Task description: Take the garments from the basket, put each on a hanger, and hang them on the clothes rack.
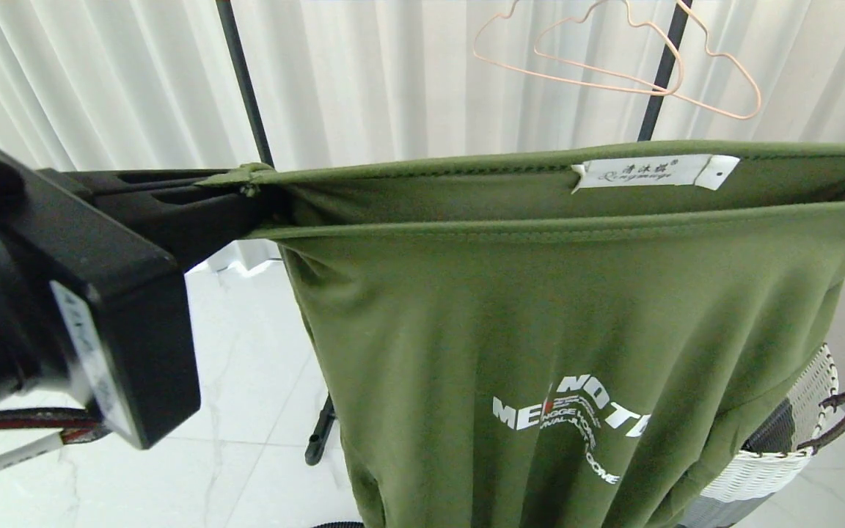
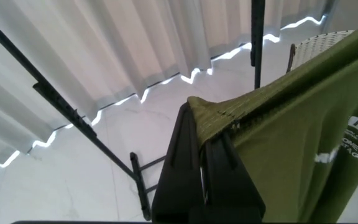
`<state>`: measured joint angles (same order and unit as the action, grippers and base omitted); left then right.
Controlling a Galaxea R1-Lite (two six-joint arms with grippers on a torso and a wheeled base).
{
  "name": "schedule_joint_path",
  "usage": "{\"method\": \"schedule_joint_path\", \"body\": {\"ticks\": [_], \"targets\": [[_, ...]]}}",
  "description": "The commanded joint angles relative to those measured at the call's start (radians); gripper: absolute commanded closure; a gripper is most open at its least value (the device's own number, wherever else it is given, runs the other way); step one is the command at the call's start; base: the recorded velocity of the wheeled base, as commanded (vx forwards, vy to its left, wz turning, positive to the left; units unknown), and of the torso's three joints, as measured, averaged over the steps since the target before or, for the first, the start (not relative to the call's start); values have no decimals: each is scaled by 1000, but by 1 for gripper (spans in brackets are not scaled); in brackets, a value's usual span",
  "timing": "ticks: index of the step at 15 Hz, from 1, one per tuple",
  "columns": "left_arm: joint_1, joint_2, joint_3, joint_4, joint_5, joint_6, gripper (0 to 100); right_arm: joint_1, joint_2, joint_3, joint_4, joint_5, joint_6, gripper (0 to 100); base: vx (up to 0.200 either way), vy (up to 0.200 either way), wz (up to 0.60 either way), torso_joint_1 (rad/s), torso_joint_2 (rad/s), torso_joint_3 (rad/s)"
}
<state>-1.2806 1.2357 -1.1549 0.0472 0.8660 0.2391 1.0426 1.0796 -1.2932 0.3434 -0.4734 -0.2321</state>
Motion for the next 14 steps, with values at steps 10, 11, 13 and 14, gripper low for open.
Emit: {"method": "schedule_joint_path", "body": {"ticks": [10,11,13,14], "targets": [[130,-10,18,0,65,8,100,-16,-178,112,17,122,-44,0,0,0,0,0,0,0],[132,-12,18,2,67,11,100,-64,-181,115,39,107,-44,0,0,0,0,0,0,0],[152,-39,37,2,67,14,100,-276,-182,110,141,81,-44,0,0,0,0,0,0,0],[164,-52,50,2,67,14,100,-338,-182,109,180,79,-46,0,0,0,0,0,0,0]]}}
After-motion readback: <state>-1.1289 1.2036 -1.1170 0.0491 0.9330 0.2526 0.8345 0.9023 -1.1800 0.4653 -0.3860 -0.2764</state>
